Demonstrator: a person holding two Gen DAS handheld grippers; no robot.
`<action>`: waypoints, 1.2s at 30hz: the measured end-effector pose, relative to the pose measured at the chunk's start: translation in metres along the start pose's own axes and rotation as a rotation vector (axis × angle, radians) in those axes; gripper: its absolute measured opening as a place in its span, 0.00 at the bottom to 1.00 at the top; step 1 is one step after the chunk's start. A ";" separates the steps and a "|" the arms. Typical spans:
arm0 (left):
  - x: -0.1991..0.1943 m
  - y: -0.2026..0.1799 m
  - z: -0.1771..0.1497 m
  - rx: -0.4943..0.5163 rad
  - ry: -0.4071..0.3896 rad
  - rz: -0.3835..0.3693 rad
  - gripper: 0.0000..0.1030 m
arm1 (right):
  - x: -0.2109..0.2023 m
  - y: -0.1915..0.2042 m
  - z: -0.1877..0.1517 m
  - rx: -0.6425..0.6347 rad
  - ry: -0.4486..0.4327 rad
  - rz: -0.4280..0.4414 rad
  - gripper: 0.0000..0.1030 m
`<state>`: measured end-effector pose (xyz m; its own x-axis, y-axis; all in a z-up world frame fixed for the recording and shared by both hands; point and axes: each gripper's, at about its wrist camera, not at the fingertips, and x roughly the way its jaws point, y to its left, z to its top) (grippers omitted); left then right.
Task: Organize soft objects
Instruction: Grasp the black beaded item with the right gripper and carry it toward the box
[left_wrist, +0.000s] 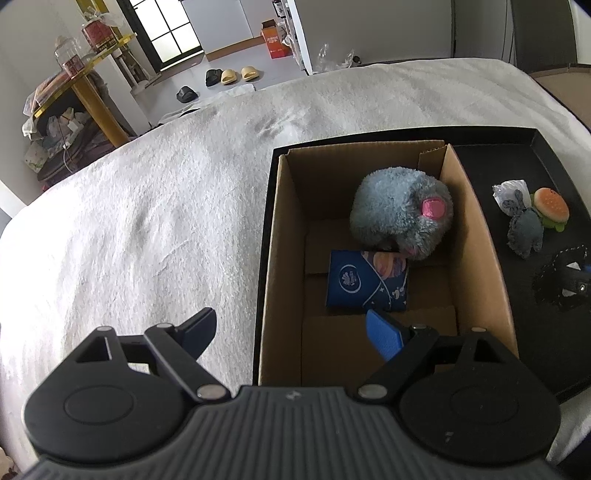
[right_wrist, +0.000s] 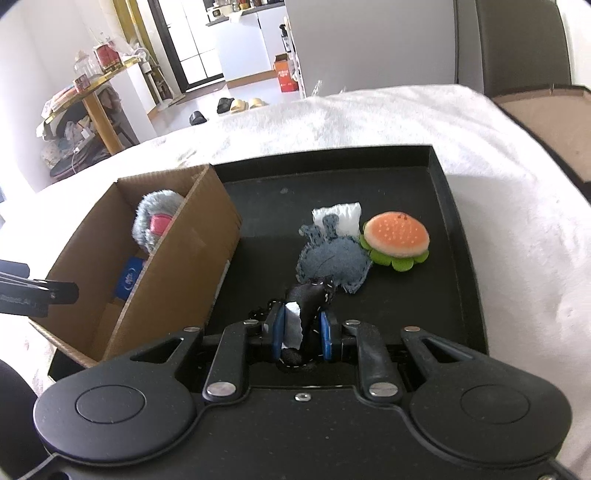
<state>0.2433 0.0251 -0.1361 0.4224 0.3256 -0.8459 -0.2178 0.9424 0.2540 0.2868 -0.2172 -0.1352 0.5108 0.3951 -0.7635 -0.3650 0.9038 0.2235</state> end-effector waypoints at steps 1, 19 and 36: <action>-0.001 0.001 -0.001 -0.003 -0.001 -0.005 0.85 | -0.003 0.002 0.001 -0.007 -0.007 -0.003 0.20; -0.003 0.019 -0.007 -0.053 -0.025 -0.073 0.82 | -0.030 0.046 0.036 -0.131 -0.091 -0.057 0.20; 0.007 0.037 -0.011 -0.102 -0.016 -0.158 0.64 | -0.038 0.104 0.071 -0.255 -0.138 -0.040 0.20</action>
<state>0.2287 0.0618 -0.1372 0.4720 0.1759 -0.8639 -0.2356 0.9694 0.0686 0.2843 -0.1263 -0.0395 0.6232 0.3943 -0.6754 -0.5174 0.8555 0.0221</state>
